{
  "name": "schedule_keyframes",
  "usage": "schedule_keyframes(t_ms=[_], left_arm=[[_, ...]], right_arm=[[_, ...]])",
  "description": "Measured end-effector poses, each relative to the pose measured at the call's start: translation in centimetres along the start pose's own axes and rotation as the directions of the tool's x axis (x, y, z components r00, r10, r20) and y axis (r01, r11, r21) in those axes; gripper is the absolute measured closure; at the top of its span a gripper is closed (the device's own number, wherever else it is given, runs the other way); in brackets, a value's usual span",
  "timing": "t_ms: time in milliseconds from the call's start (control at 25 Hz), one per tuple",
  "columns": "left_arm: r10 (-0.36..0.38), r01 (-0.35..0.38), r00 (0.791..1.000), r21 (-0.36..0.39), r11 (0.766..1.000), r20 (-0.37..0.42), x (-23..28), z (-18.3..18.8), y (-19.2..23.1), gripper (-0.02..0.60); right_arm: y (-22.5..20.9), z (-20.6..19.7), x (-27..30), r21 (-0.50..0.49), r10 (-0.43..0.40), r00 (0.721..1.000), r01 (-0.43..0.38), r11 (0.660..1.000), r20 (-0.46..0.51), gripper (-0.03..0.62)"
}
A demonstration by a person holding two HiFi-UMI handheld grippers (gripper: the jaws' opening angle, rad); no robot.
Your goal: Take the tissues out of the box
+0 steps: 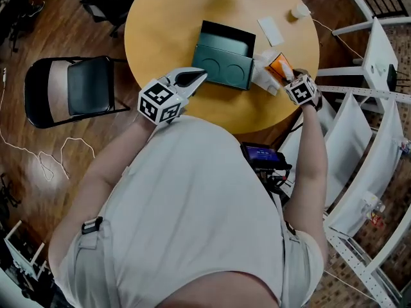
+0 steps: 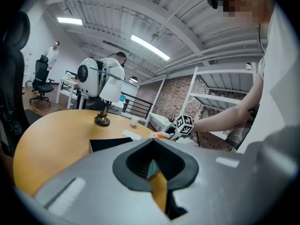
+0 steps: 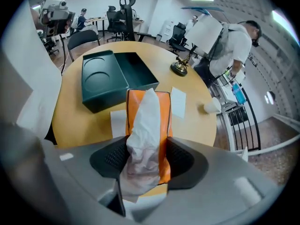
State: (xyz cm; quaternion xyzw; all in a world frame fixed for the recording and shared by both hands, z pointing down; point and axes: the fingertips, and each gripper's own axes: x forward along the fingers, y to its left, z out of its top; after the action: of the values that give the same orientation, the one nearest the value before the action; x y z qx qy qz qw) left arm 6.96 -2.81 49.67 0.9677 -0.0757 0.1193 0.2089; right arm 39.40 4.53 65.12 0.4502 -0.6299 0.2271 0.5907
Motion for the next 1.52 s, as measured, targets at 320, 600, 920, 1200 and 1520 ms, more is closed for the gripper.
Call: schedule_keyframes(t_ms=[320, 600, 920, 1200, 1520], left_arm=[[0.002, -0.002, 1.000, 0.005, 1.000, -0.009, 0.0, -0.1, -0.4, 0.581], [0.016, -0.017, 1.000, -0.002, 1.000, -0.010, -0.2, -0.4, -0.5, 0.581], [0.013, -0.012, 1.000, -0.015, 1.000, 0.006, 0.0, -0.2, -0.4, 0.581], [0.023, -0.023, 1.000, -0.034, 0.999, 0.019, -0.7, -0.1, 0.1, 0.581], [0.024, -0.023, 1.000, -0.024, 0.999, 0.019, -0.2, 0.3, 0.2, 0.581]], right_arm=[[8.0, -4.6, 3.3, -0.019, 0.068, 0.997, -0.069, 0.997, -0.033, 0.358], [9.9, -4.8, 4.7, -0.097, 0.087, 0.992, -0.096, 0.991, -0.092, 0.355], [10.0, -4.9, 4.6, -0.038, 0.133, 0.990, -0.135, 0.990, -0.047, 0.303], [7.8, -2.2, -0.5, -0.037, 0.010, 0.997, -0.007, 0.999, 0.073, 0.302], [8.0, 10.4, -11.9, 0.151, 0.040, 0.769, -0.176, 0.973, 0.638, 0.594]])
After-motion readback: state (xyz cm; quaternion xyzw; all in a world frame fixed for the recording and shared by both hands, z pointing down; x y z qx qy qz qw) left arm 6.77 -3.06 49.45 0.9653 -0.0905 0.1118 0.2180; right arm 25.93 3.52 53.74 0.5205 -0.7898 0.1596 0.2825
